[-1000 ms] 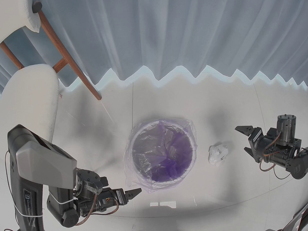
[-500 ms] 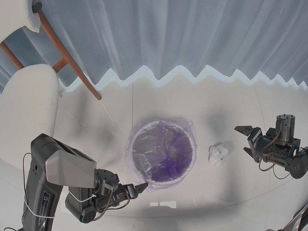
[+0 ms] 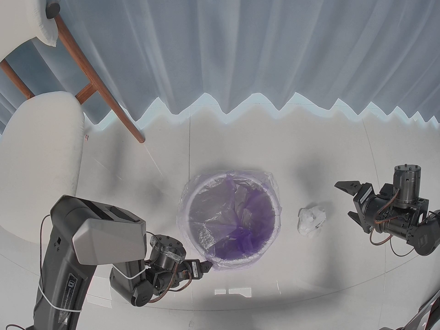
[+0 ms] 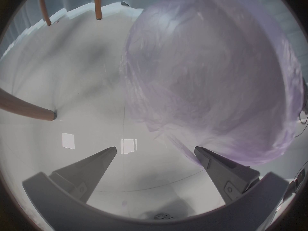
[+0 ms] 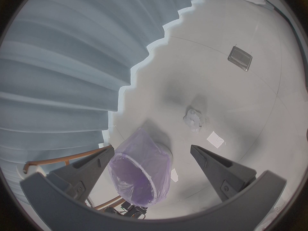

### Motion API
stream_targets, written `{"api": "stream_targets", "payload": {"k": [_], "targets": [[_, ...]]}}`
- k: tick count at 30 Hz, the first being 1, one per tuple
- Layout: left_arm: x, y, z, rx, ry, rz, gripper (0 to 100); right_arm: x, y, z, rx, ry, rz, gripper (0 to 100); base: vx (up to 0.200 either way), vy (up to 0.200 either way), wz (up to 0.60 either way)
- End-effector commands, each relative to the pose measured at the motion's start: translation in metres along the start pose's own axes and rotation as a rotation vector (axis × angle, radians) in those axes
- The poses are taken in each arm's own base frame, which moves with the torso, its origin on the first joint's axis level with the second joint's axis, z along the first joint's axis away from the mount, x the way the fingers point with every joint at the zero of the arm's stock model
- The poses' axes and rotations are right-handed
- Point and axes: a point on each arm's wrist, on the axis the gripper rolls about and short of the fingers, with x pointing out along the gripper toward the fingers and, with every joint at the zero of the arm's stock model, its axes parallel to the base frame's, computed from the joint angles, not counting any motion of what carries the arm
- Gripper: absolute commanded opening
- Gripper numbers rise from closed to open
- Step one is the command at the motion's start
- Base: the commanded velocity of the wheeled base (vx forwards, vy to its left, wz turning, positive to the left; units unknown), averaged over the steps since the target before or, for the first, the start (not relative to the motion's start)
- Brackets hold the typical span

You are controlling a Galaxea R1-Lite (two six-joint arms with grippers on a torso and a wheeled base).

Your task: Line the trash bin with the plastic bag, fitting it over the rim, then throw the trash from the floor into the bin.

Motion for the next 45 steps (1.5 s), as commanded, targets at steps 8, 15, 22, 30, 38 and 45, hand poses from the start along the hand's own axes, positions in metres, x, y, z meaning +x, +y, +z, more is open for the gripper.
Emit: {"api": "stream_targets", "payload": {"k": [8,15,22,30,38,45], "targets": [[0.008,-0.012,0.009,0.184,0.099,0.054,100,0.0,-0.002,-0.002,0.003,0.008,-0.009,100,0.0,0.0,0.0],[0.012,-0.019,0.015,0.232,0.202,0.118,100,0.0,-0.004,-0.001,0.003,0.004,-0.014,100,0.0,0.0,0.0],[-0.018,-0.027,0.036,0.214,0.134,0.081,100,-0.003,-0.004,-0.001,-0.004,0.002,-0.013,100,0.0,0.0,0.0],[-0.107,-0.022,0.038,0.203,0.137,0.02,100,-0.006,-0.012,-0.006,0.001,0.021,-0.044,100,0.0,0.0,0.0],[-0.179,-0.007,0.04,0.168,0.044,0.006,100,-0.008,-0.016,-0.01,-0.005,0.031,-0.056,100,0.0,0.0,0.0],[-0.239,0.003,0.056,0.046,-0.164,-0.047,100,-0.012,-0.025,-0.016,-0.053,0.055,-0.088,100,0.0,0.0,0.0]]}}
